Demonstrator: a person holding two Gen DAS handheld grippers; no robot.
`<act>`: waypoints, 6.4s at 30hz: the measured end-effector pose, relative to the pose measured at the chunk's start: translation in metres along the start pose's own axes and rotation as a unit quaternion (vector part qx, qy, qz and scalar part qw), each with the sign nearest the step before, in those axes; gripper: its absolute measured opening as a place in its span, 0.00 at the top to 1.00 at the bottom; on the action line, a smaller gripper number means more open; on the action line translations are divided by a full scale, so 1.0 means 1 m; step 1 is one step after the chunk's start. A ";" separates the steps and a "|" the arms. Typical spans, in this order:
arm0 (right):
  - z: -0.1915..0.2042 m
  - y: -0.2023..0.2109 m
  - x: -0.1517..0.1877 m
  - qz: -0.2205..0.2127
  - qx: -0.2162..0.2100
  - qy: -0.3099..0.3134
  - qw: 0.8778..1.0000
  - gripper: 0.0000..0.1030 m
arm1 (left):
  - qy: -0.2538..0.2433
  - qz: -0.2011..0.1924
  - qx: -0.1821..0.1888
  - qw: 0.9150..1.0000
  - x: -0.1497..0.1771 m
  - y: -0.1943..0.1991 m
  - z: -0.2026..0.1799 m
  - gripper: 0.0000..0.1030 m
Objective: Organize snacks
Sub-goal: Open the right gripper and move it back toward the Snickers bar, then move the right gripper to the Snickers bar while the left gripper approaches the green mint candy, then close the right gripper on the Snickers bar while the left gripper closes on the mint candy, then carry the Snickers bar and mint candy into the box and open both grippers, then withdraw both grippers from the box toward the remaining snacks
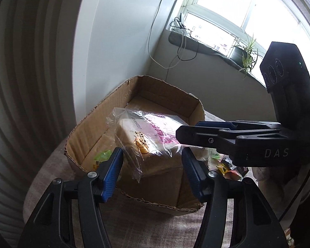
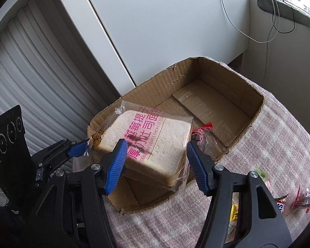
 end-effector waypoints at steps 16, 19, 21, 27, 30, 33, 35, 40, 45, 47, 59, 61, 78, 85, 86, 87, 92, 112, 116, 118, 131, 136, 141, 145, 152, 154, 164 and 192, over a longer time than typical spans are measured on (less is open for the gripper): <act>-0.012 0.018 0.001 -0.017 0.036 0.000 0.999 0.31 | -0.012 -0.007 -0.021 1.000 -0.002 0.006 0.004 0.47; -0.015 0.024 0.002 -0.021 0.044 0.001 0.999 0.30 | -0.015 -0.011 -0.022 1.000 -0.003 0.010 0.001 0.45; -0.017 0.028 0.002 -0.024 0.051 0.000 0.998 0.25 | -0.018 -0.013 -0.021 1.000 -0.002 0.015 -0.002 0.45; -0.026 0.041 0.005 -0.029 0.073 -0.004 0.997 0.17 | -0.026 -0.016 -0.021 0.999 -0.002 0.018 -0.008 0.40; -0.030 0.048 0.010 -0.025 0.089 0.002 0.996 0.17 | -0.027 -0.019 -0.021 0.999 -0.001 0.020 -0.011 0.32; -0.033 0.056 0.015 -0.024 0.104 0.009 0.994 0.17 | -0.031 -0.021 -0.020 0.999 0.000 0.022 -0.016 0.32; -0.037 0.062 0.019 -0.021 0.112 0.011 0.993 0.17 | -0.033 -0.021 -0.019 0.999 0.000 0.023 -0.020 0.29; -0.050 0.085 0.027 -0.036 0.134 0.015 0.990 0.17 | -0.033 -0.023 -0.012 0.999 0.001 0.025 -0.030 0.29; -0.069 0.112 0.037 -0.058 0.165 0.024 0.984 0.17 | -0.036 -0.025 0.001 0.999 0.001 0.025 -0.044 0.29; -0.078 0.125 0.043 -0.066 0.177 0.026 0.982 0.17 | -0.038 -0.023 0.007 0.999 0.002 0.024 -0.051 0.29; -0.161 0.191 0.083 -0.081 0.247 -0.039 0.965 0.17 | -0.056 0.009 0.057 0.997 0.026 0.007 -0.100 0.29; -0.169 0.195 0.090 -0.073 0.250 -0.044 0.965 0.17 | -0.061 0.016 0.065 0.996 0.032 0.003 -0.110 0.29; -0.154 0.140 0.125 -0.005 0.165 -0.021 0.986 0.34 | -0.118 0.094 0.077 0.986 0.081 -0.038 -0.146 0.41; -0.159 0.125 0.126 0.002 0.159 -0.023 0.987 0.38 | -0.132 0.101 0.067 0.984 0.086 -0.050 -0.150 0.41; -0.159 0.123 0.126 0.003 0.159 -0.023 0.987 0.39 | -0.135 0.103 0.065 0.983 0.087 -0.052 -0.151 0.41; -0.160 0.122 0.126 0.004 0.160 -0.022 0.987 0.40 | -0.137 0.105 0.063 0.983 0.089 -0.054 -0.151 0.41; -0.161 0.113 0.125 0.007 0.159 -0.019 0.987 0.41 | -0.146 0.111 0.053 0.982 0.094 -0.064 -0.153 0.41; -0.159 0.097 0.127 0.015 0.175 -0.004 0.984 0.71 | -0.171 0.094 0.042 0.980 0.097 -0.061 -0.155 0.66; -0.158 0.104 0.127 0.008 0.174 -0.010 0.985 0.71 | -0.161 0.088 0.047 0.982 0.094 -0.053 -0.153 0.66; -0.158 0.108 0.127 0.005 0.175 -0.012 0.985 0.71 | -0.158 0.087 0.051 0.982 0.092 -0.050 -0.153 0.66; -0.139 0.141 0.103 -0.033 0.170 -0.010 0.985 0.71 | -0.137 0.035 0.063 0.988 0.053 -0.019 -0.145 0.66; -0.124 0.141 0.077 -0.051 0.159 -0.002 0.986 0.71 | -0.132 0.009 0.053 0.990 0.031 -0.009 -0.131 0.66; -0.109 0.133 0.049 -0.064 0.147 0.005 0.987 0.71 | -0.127 -0.010 0.037 0.991 0.011 -0.005 -0.108 0.66; -0.098 0.120 0.027 -0.070 0.136 0.014 0.988 0.71 | -0.122 -0.025 0.017 0.992 -0.005 -0.005 -0.088 0.66; -0.084 0.089 -0.003 -0.068 0.114 0.019 0.991 0.71 | -0.105 -0.038 -0.011 0.994 -0.023 -0.008 -0.053 0.66; -0.081 0.079 -0.010 -0.067 0.111 0.021 0.991 0.71 | -0.102 -0.040 -0.018 0.994 -0.026 -0.008 -0.045 0.66; -0.071 0.037 -0.030 -0.049 0.097 0.034 0.993 0.71 | -0.088 -0.035 -0.038 0.995 -0.031 -0.019 -0.017 0.66; -0.064 0.005 -0.036 -0.036 0.099 0.053 0.993 0.26 | -0.078 -0.019 -0.047 0.996 -0.031 -0.035 -0.005 0.35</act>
Point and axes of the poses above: each gripper's, at about its wrist camera, not at the fingertips, and y roughly against the way its jaws point, z to its left, x to its underside, the point moved 4 cm from there along -y, roughly the way its jaws point, and after that the axes turned 13 degrees about -z, right-handed, at the moved point
